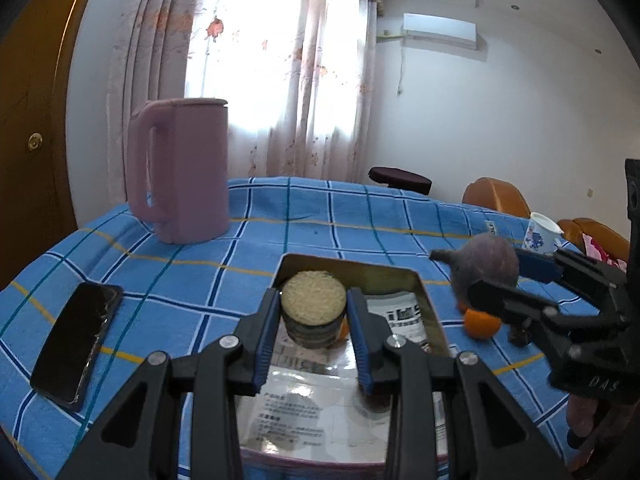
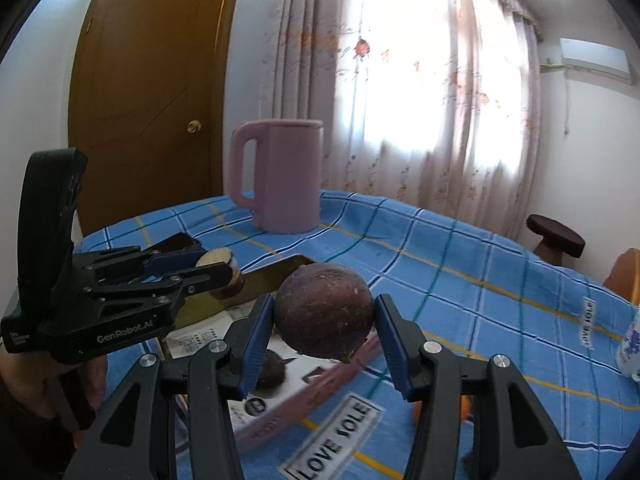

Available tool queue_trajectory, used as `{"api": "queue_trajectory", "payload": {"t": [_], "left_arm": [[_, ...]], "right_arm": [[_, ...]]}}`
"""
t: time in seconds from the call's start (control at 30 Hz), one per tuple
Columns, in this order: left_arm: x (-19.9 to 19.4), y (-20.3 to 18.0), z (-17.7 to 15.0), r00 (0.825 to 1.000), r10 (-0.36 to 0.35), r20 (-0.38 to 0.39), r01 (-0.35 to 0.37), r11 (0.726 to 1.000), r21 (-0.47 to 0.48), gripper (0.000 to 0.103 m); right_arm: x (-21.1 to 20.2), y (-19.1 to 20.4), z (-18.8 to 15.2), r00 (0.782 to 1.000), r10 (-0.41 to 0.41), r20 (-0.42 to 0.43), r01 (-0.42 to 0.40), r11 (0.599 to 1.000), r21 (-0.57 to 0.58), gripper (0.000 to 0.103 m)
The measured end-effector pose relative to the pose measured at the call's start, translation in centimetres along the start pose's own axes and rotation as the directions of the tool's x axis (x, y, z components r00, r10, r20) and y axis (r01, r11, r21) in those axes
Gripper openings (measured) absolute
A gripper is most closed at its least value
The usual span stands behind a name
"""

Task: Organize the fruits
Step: 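Open the left tool over the tin to drop the slice while the right tool releases the purple fruit, then grasp the brown oval fruit with the right tool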

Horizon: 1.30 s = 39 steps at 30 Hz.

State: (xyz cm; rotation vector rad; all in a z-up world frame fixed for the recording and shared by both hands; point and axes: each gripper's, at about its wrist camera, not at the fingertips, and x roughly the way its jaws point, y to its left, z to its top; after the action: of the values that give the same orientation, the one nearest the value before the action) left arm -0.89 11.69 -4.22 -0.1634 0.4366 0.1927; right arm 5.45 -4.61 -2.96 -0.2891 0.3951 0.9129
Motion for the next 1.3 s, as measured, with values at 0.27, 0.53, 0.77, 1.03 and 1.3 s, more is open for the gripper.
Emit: {"api": "queue_trajectory", "payload": {"t": [0.27,0.53,0.77,1.03,1.3], "left_arm": [[1.0,1.1,-0.8,0.999,0.010,-0.053,-0.010,1.000,-0.007,0.035],[1.8,1.3,-1.2,0.997,0.009,-0.082,-0.010,1.000,-0.008,0.036],[1.2,0.9,-1.0,0.998,0.028,-0.054,-0.029,1.000,-0.006,0.058],[0.1,-2.0,0.0,0.999,-0.033,-0.007,0.033,0.999,0.015,0.077],[0.9,-8.7,0.7,0.990,-0.135,-0.042,0.139,0.980,0.142,0.080]], "right_arm": [[3.7,1.5,-0.4,0.996,0.017,-0.092,-0.019,1.000,-0.020,0.053],[6.0,1.1,-0.8,0.985,0.031,-0.168,-0.028,0.999,0.018,0.053],[5.0,0.6,-0.9,0.988,0.002,-0.154,0.002,1.000,0.022,0.062],[-3.2,-5.8,-3.2,0.978,-0.165,-0.124,0.177,0.980,0.088,0.067],[-5.0,-11.0,-6.5,0.941,-0.244,-0.234,0.284,0.946,0.158,0.067]]}}
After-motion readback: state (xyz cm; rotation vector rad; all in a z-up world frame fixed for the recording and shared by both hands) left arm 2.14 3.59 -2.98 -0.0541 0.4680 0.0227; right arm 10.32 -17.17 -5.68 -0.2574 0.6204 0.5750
